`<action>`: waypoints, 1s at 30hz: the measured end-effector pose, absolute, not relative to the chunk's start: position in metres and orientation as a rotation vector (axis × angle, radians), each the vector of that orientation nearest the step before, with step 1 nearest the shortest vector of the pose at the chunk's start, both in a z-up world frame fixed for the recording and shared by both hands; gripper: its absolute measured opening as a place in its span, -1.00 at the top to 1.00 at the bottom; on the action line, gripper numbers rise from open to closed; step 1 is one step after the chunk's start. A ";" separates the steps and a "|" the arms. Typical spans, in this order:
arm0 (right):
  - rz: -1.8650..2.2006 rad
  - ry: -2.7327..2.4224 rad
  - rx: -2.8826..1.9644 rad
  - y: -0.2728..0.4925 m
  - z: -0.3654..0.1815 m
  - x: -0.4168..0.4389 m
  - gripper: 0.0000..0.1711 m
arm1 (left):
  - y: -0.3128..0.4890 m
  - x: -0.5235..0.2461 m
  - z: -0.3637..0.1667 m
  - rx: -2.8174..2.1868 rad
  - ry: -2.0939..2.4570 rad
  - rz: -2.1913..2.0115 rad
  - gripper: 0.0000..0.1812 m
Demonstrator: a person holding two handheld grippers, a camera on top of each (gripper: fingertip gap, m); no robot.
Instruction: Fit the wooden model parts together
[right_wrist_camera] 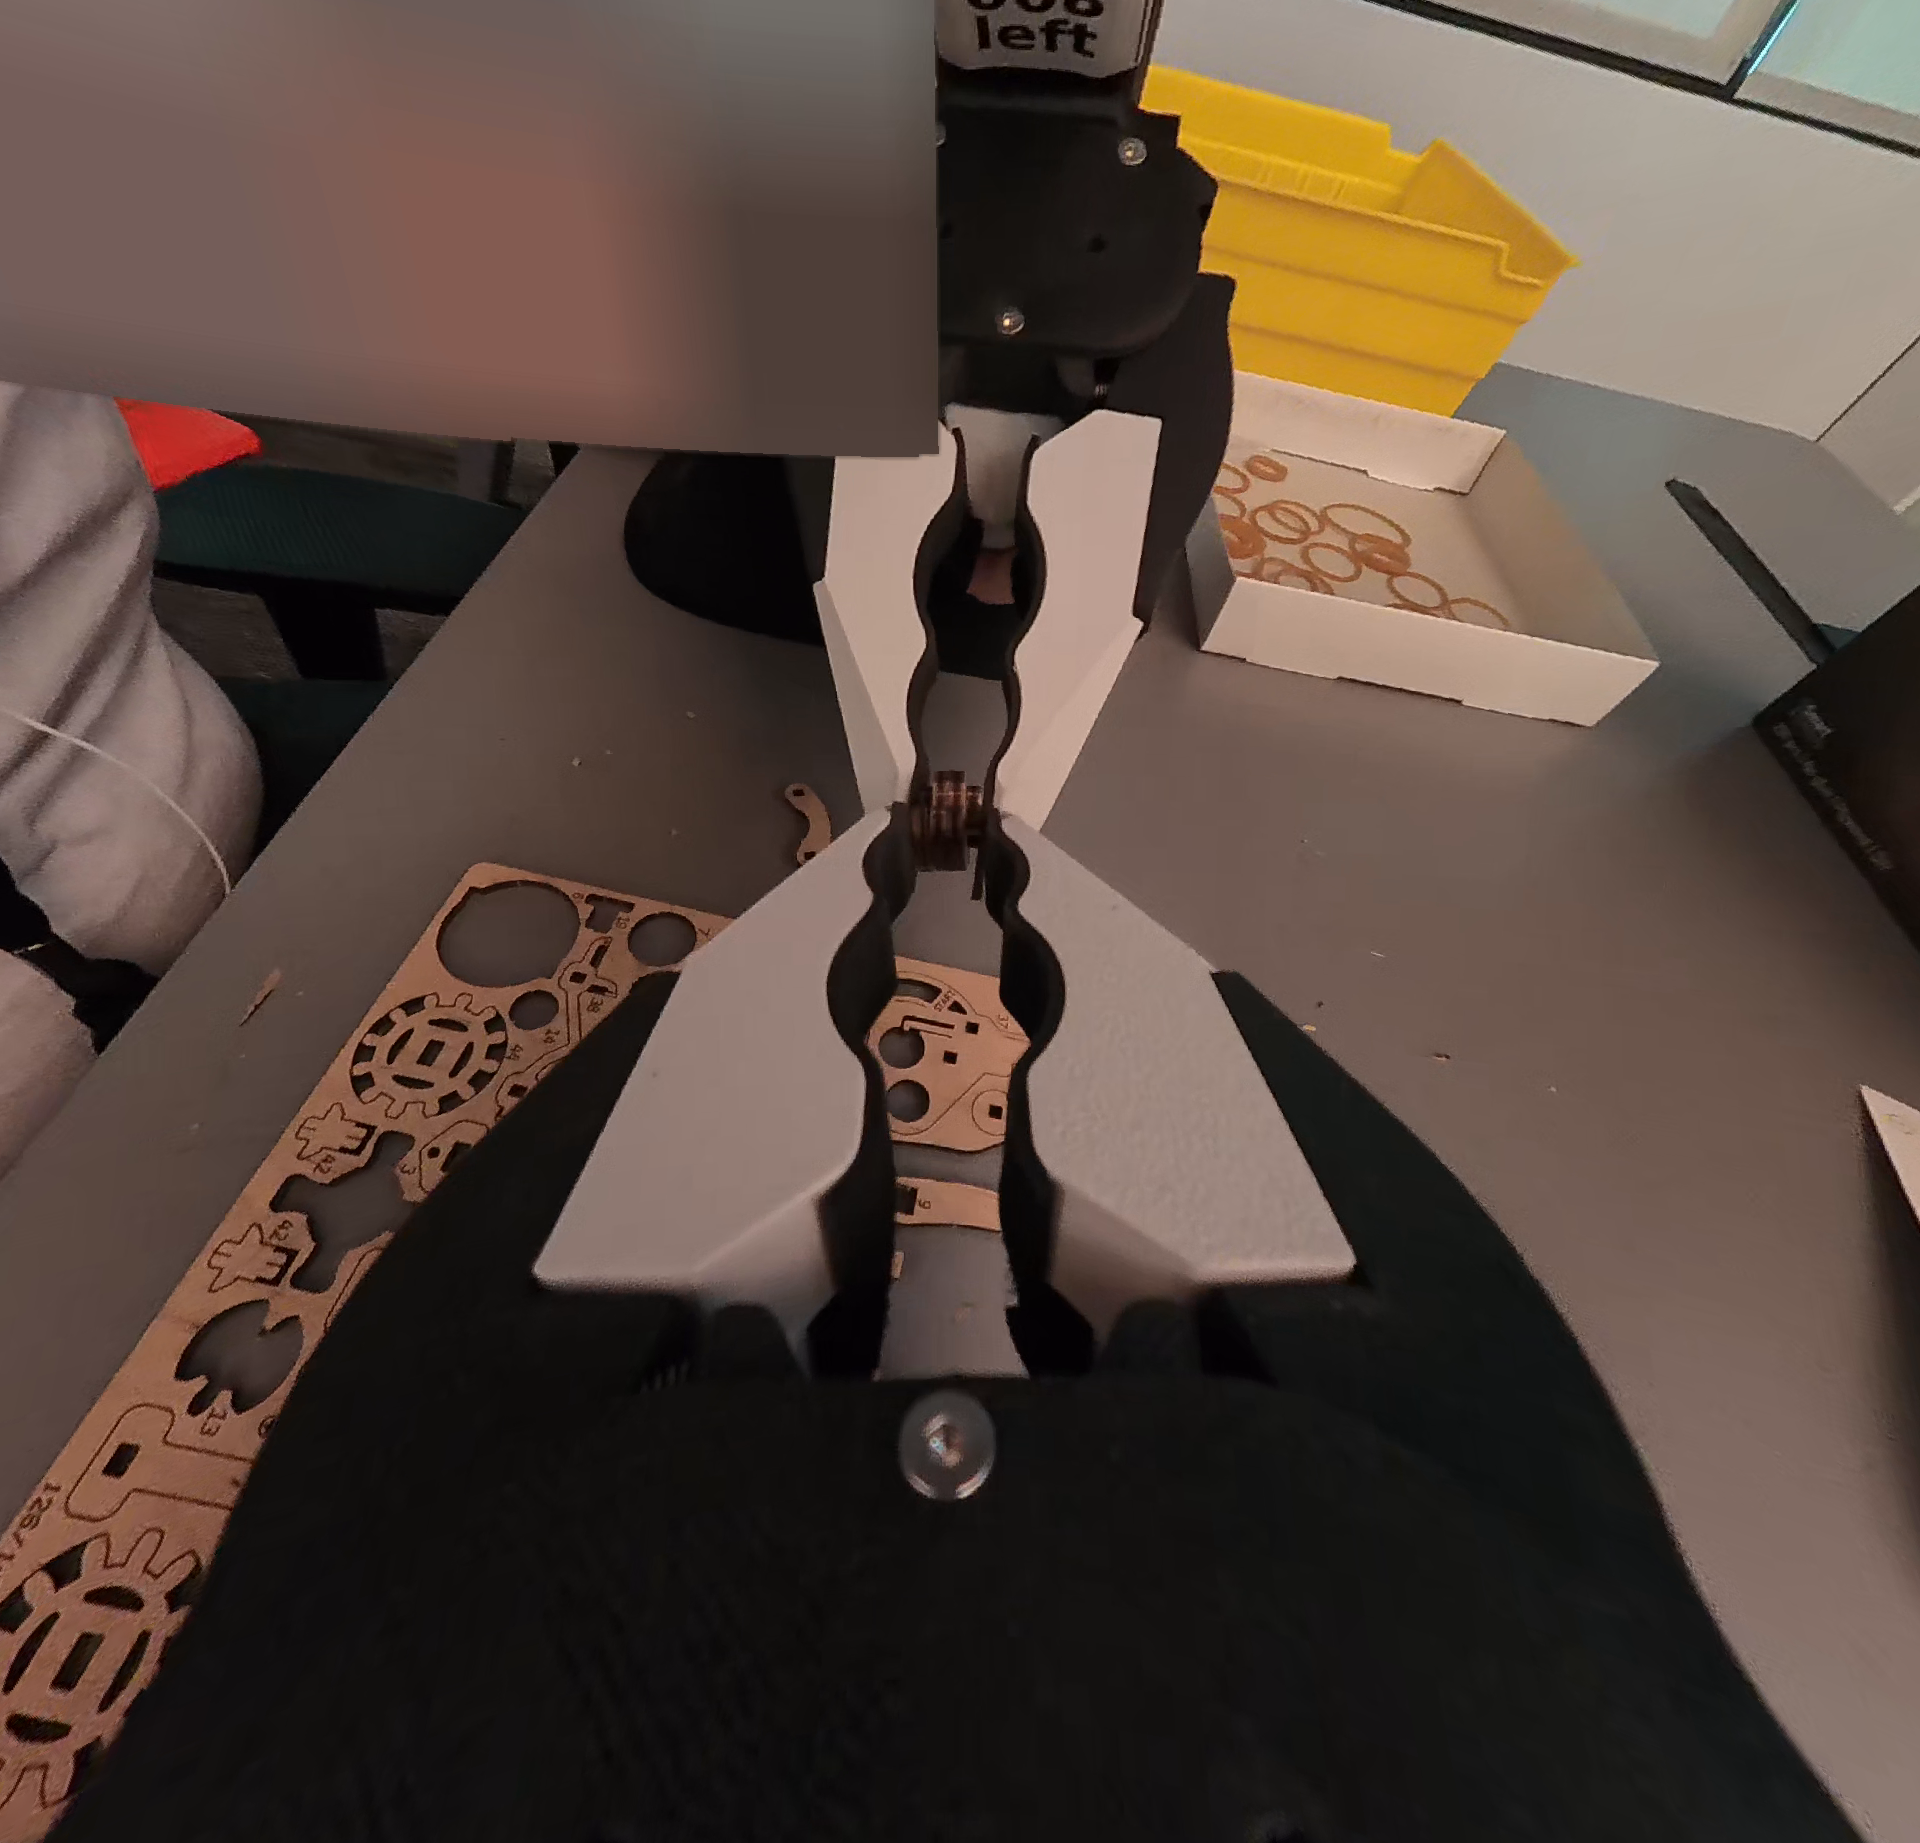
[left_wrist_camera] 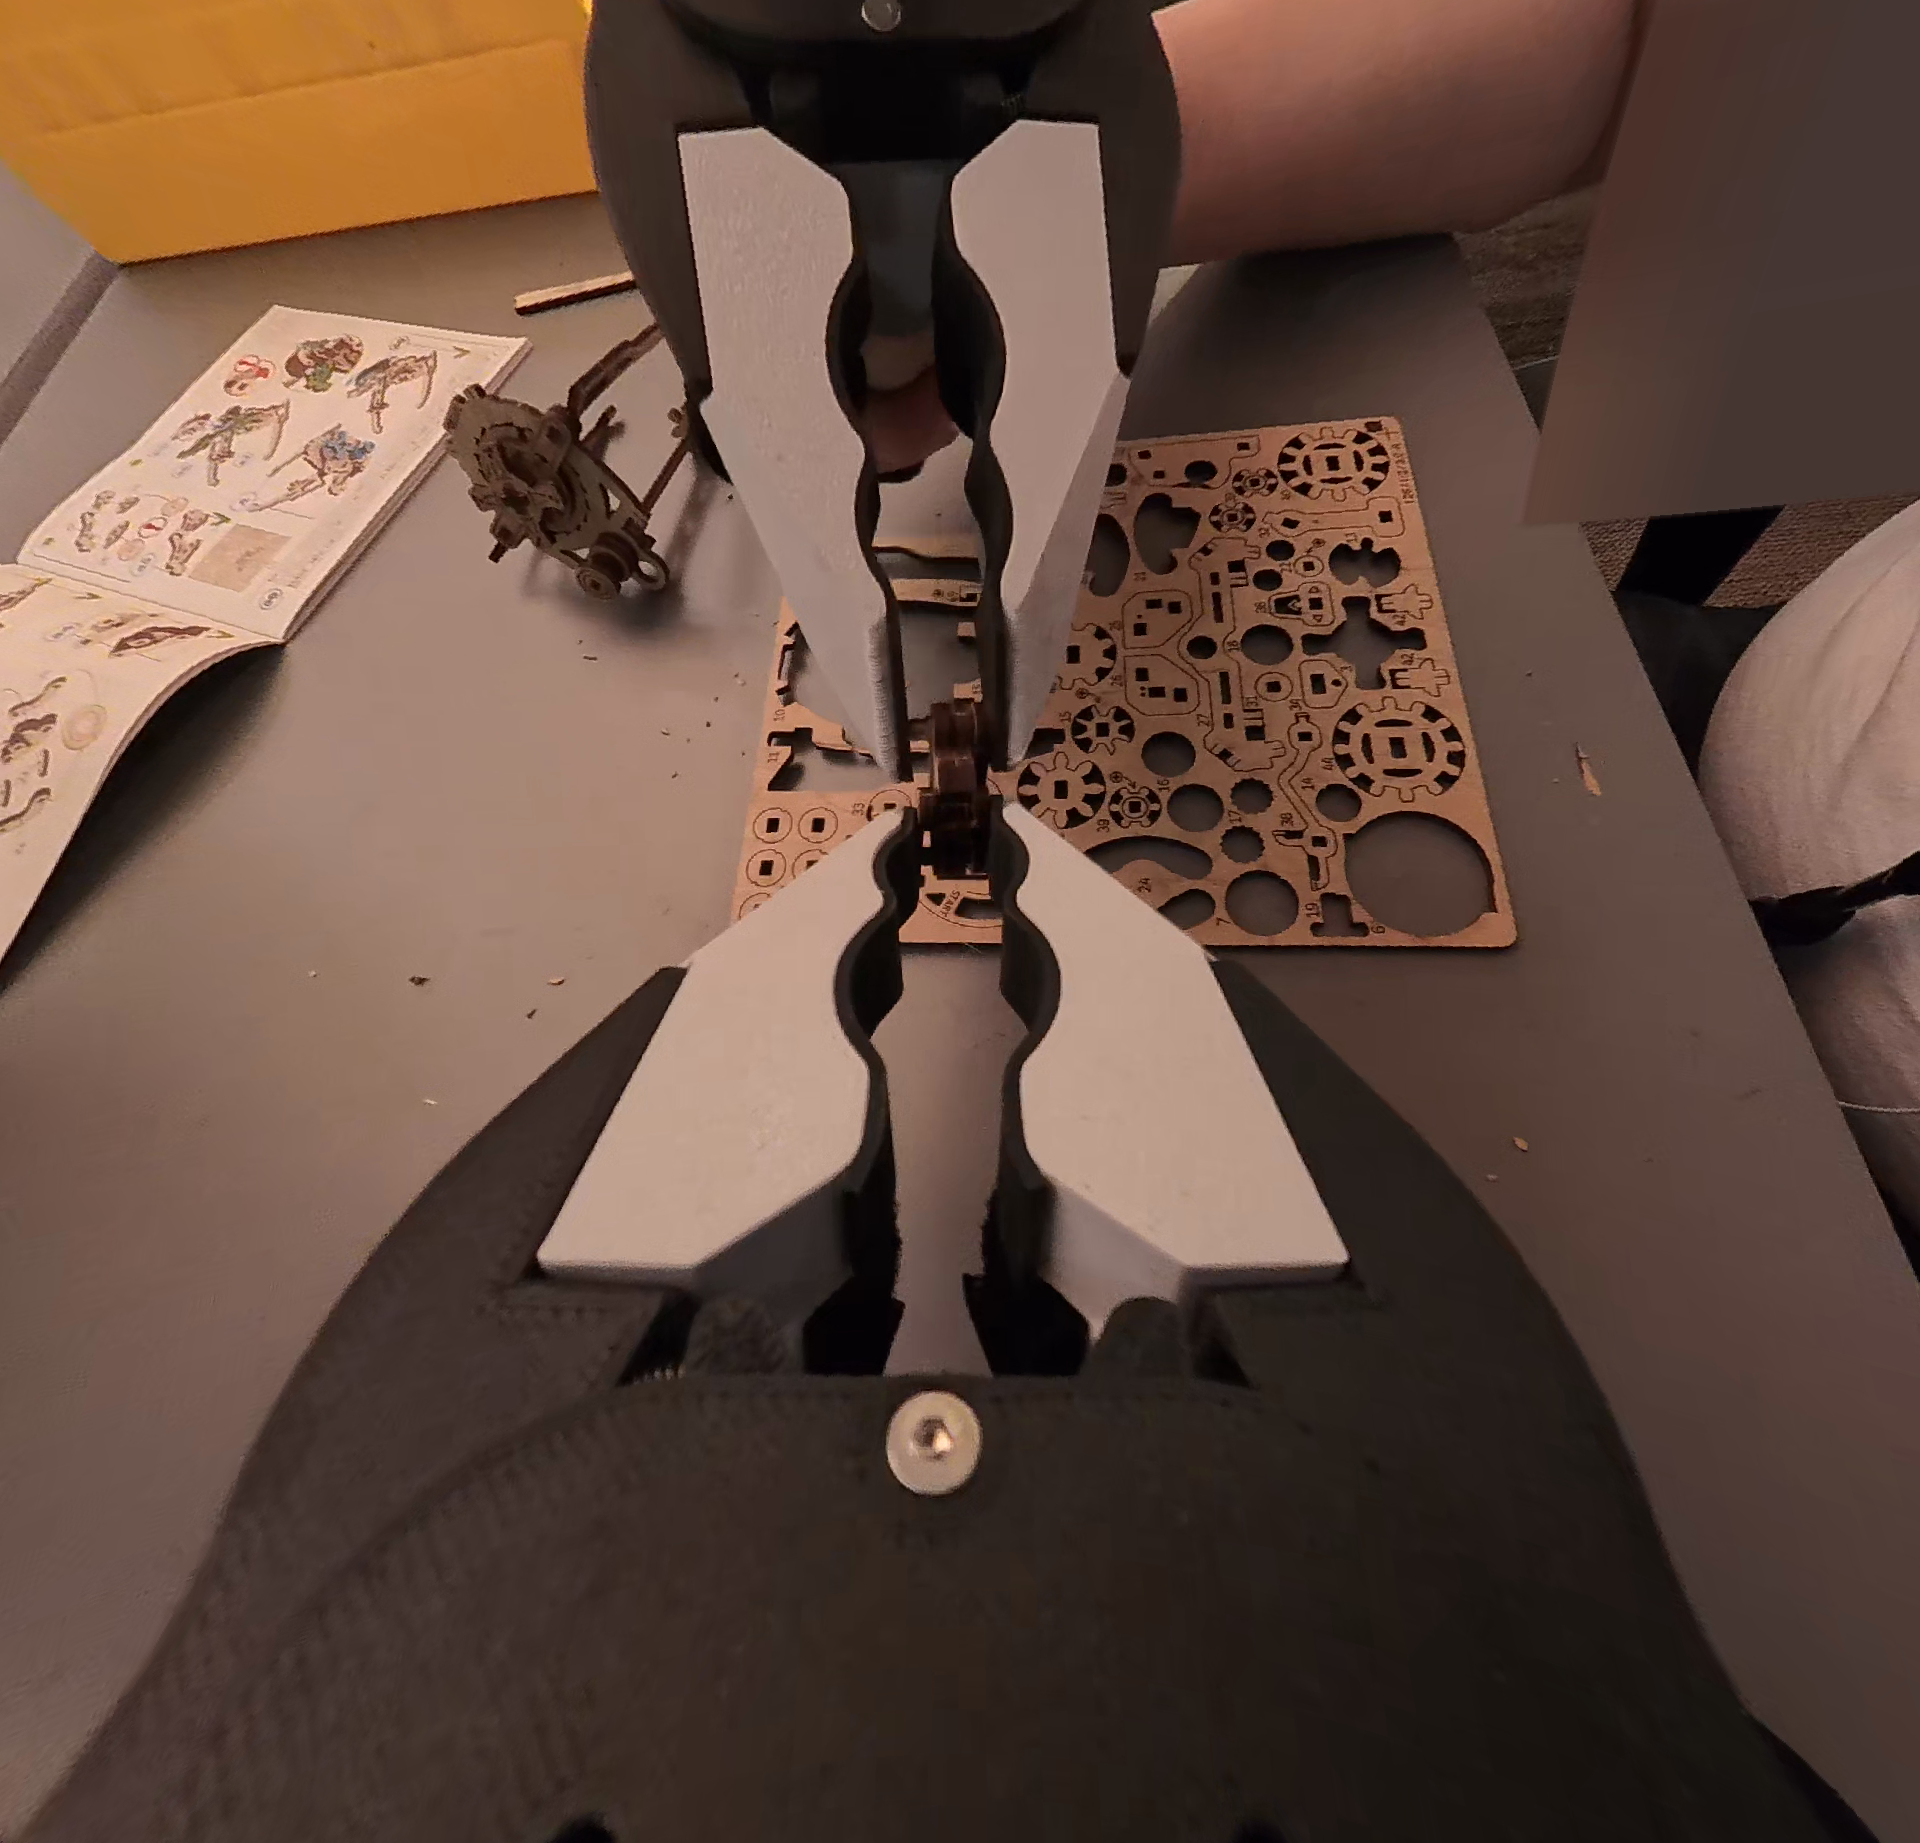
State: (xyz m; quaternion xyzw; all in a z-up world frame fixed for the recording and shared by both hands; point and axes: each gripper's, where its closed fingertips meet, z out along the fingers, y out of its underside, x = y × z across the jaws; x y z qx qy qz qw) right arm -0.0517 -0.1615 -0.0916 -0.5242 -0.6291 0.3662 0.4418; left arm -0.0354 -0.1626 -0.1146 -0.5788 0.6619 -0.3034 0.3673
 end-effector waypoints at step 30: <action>1.021 -1.456 -1.225 -0.158 -0.064 -0.042 0.87 | -0.159 -0.032 -0.094 -1.512 1.564 -0.926 0.89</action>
